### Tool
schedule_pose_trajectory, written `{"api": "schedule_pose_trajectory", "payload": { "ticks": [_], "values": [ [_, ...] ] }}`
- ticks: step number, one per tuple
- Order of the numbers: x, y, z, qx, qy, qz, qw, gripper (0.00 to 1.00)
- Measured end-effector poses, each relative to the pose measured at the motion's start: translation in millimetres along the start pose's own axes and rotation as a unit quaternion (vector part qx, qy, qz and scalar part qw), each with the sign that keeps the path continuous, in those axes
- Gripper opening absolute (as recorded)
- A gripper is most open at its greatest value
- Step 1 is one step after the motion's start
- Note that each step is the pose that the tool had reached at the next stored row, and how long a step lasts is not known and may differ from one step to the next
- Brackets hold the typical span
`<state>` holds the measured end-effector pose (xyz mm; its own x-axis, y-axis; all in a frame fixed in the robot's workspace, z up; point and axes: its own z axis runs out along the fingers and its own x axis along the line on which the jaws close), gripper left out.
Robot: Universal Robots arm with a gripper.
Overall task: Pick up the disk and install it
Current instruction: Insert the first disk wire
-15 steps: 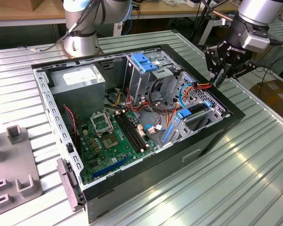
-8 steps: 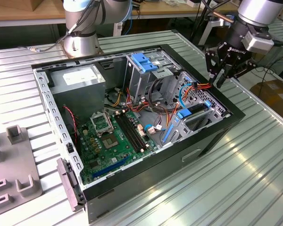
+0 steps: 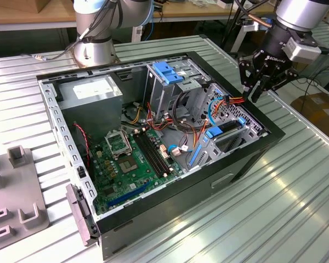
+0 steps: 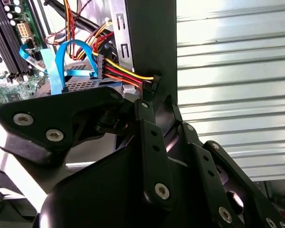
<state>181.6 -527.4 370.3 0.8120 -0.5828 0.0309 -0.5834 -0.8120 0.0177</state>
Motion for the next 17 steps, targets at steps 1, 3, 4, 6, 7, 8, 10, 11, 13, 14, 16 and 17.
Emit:
{"api": "schedule_pose_trajectory", "payload": {
  "ticks": [1,3,4,6,7,8,10,11,13,14,16,17],
  "values": [
    [-0.3,0.2,0.0,0.0001,0.0000,-0.003,1.00000,0.31],
    [-1.4,0.4,0.2,0.0005,0.0007,-0.008,0.99997,0.31],
    [-2.0,0.8,0.5,0.0010,0.0012,-0.009,0.99996,0.31],
    [-3.9,-1.5,1.6,0.0021,0.0035,-0.016,0.99986,0.31],
    [-4.8,-2.7,2.0,0.0023,0.0043,-0.020,0.99978,0.31],
    [-5.4,-3.4,2.3,0.0026,0.0049,-0.024,0.99971,0.31],
    [-5.9,-3.7,2.6,0.0035,0.0065,-0.030,0.99953,0.31],
    [-6.1,-3.5,2.7,0.0040,0.0073,-0.032,0.99946,0.31],
    [-6.5,-3.3,2.8,0.0051,0.0095,-0.035,0.99931,0.31],
    [-6.8,-3.1,3.1,0.0058,0.0107,-0.037,0.99923,0.31],
    [-7.3,-2.8,4.1,0.0072,0.0128,-0.040,0.99909,0.31],
    [-7.4,-2.8,4.4,0.0076,0.0135,-0.040,0.99907,0.31]
  ]
}}
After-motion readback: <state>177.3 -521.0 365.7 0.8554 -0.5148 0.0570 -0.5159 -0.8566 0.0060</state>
